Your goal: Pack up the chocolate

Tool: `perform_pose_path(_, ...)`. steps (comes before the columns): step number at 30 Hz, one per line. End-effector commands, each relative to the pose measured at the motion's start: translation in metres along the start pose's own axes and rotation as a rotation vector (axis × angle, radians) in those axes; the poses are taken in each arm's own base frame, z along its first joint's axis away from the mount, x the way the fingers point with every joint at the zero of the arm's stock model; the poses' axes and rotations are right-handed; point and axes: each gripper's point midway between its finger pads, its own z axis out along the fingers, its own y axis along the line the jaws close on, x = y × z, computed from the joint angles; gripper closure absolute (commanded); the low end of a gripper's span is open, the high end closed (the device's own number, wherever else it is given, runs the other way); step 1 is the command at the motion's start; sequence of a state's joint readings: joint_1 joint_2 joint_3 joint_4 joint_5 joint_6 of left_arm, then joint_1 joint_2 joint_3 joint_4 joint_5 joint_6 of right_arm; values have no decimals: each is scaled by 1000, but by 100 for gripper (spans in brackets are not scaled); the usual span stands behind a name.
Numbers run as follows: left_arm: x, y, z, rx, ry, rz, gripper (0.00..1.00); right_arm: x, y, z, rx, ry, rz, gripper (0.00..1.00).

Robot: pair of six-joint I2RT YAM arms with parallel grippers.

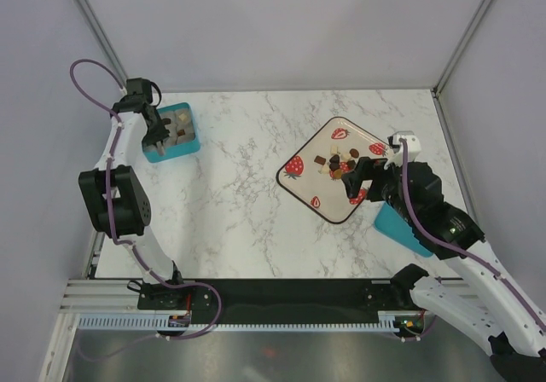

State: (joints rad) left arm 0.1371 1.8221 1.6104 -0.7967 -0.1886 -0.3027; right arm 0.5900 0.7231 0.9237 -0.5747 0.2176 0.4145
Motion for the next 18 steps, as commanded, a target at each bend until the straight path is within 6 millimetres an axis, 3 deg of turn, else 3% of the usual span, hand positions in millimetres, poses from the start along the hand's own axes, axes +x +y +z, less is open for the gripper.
perform_pose_path(1, -16, -11, -13, 68, -78, 31, 66, -21, 9, -2, -30, -60, 3, 2)
perform_pose_path(18, -17, -29, -2, 118, -67, 73, 59, -23, 13, 9, -27, -52, -11, 2)
